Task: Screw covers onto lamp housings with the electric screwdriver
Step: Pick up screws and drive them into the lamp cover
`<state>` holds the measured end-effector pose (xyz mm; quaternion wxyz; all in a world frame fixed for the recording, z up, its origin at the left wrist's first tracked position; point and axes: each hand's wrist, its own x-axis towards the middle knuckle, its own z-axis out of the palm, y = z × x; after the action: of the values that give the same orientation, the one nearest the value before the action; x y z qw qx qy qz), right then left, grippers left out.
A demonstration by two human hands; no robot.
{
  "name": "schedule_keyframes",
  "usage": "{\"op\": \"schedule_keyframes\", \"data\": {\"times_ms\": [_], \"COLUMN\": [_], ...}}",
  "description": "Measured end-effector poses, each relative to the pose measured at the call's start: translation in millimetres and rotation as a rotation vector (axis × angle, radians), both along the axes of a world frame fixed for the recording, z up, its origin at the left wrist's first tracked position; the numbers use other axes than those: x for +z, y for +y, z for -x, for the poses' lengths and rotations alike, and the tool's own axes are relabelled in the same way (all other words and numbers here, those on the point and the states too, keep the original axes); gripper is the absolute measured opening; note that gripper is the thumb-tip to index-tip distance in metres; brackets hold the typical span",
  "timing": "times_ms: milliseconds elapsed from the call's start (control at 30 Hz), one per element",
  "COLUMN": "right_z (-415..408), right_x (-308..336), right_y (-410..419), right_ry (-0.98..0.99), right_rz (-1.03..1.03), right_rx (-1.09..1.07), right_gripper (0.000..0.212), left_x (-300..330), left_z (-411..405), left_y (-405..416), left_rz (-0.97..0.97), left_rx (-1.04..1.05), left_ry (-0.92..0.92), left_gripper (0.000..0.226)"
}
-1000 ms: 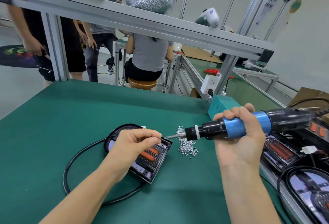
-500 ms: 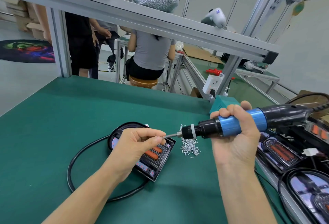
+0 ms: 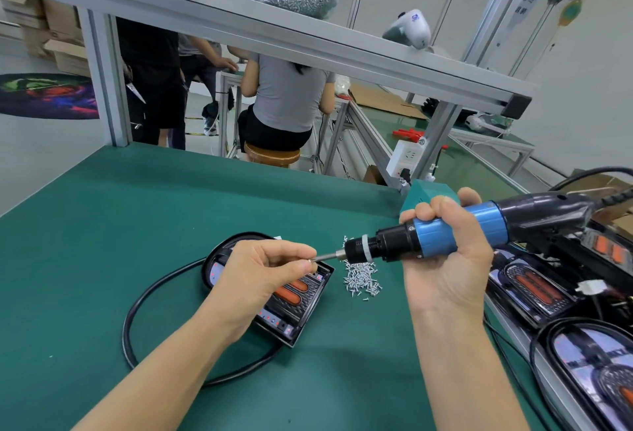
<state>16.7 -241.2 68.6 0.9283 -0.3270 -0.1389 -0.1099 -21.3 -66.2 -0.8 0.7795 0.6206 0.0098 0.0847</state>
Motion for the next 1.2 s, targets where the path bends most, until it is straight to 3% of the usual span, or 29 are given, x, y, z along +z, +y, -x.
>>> {"op": "schedule_keyframes", "data": {"times_ms": [333, 533, 700, 867, 1133, 1200], "right_z": [-6.3, -11.9, -19.6, -24.7, -32.0, -34.3], "right_x": [-2.8, -6.3, -13.6, -27.6, -41.6, -42.3], "right_y": [-6.0, -6.6, -4.7, 5.7, 16.2, 16.8], "right_ry": [-0.013, -0.026, -0.025, -0.018, -0.025, -0.021], "right_rz": [0.025, 0.077, 0.14, 0.255, 0.334, 0.333], "right_rx": [-0.006, -0.018, -0.062, -0.149, -0.19, -0.19], "right_gripper": [0.029, 0.03, 0.033, 0.035, 0.035, 0.036], "left_x": [1.4, -3.9, -18.7, -25.7, -24.3, -24.7], "left_z": [-8.6, -15.1, -24.9, -30.3, -37.2, -38.5], "left_y": [-3.6, -4.6, 1.8, -4.3, -10.2, -11.5], "left_rz": [-0.14, -0.307, -0.443, -0.818, -1.083, -1.075], "left_rx": [-0.018, -0.037, 0.094, 0.191, 0.198, 0.186], "left_ry": [0.061, 0.048, 0.049, -0.033, -0.108, -0.1], "left_gripper": [0.013, 0.026, 0.026, 0.018, 0.014, 0.015]}}
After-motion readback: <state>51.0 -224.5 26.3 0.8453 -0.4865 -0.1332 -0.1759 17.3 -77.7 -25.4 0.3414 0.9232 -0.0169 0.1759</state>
